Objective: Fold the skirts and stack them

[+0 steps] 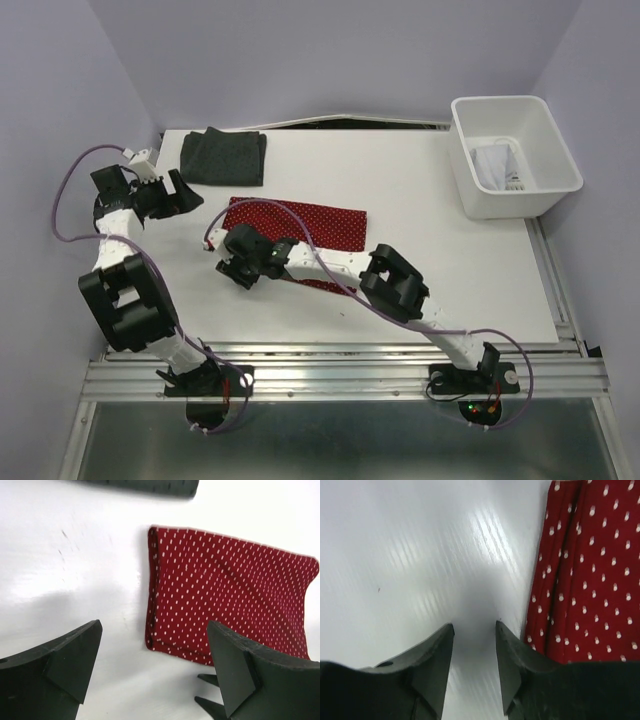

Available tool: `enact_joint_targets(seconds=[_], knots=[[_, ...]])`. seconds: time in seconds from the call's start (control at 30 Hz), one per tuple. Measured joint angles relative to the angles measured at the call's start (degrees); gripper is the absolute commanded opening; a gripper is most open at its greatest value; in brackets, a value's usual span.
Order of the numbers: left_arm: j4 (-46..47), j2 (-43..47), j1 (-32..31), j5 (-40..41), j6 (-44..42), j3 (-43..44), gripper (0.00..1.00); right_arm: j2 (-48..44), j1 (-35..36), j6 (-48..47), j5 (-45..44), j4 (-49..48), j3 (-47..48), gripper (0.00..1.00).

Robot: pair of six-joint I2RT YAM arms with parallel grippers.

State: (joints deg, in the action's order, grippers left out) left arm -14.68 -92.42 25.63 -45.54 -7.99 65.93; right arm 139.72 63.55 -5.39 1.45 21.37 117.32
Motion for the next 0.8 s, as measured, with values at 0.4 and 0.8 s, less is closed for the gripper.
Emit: enact_joint_targets(seconds=[0.4,0.8], knots=[[2.6,6.1,1.8,-2.4,-2.5,0.6,0.99,1.3,0.0,-0.4,-5.9,-6.1,-1.2,0.48],[1.2,3.3,1.9,-2.4,-3.1,0.0,0.99,0.1,0.0,-3.8,-7.7,-6.5,-1.4,0.55]])
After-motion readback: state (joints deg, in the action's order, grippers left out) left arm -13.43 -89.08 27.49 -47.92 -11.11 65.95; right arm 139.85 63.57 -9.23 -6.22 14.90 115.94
